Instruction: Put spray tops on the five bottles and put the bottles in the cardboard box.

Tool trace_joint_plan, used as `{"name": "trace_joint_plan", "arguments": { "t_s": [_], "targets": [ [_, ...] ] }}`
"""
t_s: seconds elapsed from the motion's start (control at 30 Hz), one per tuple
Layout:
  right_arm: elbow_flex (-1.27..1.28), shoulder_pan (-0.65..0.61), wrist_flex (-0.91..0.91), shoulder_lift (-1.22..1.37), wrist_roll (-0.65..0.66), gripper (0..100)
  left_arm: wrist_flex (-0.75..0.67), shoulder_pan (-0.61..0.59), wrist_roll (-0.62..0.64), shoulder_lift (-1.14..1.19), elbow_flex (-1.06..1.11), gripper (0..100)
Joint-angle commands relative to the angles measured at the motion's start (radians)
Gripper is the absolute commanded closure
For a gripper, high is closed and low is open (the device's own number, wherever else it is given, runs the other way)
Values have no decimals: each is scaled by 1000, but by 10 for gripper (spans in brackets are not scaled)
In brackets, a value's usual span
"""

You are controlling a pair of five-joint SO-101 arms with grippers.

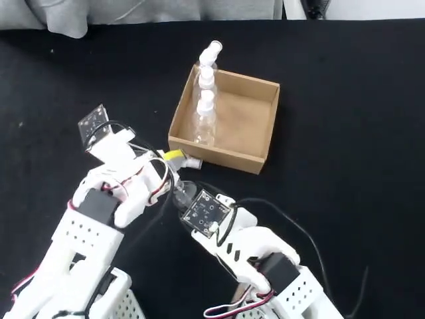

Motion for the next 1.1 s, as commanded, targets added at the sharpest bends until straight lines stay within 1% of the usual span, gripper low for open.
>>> {"name": "trace_joint_plan", "arguments": {
  "t_s": [0.0,0.1,0.23,0.3,0.4,0.7,0.9,1.07],
  "targets": [
    [-7,-12,-34,-168,-9,980,-5,5,6,-157,10,787],
    [-7,-12,-34,-168,-6,980,-23,-1,5,-296,70,787],
    [-7,-12,-61,-168,-8,980,-106,-1,5,-473,183,788],
    [-7,-12,-69,-168,-6,979,-138,-1,5,-543,231,791],
    [-7,-12,-74,-168,-5,979,-149,-1,5,-624,265,791],
    [-7,-12,-81,-170,-3,979,-146,-7,5,-707,277,788],
    [-7,64,-170,-165,-9,979,-152,-124,12,-736,268,787],
    [-7,72,-187,-162,-9,979,-153,-186,14,-807,277,790]
  ]
}}
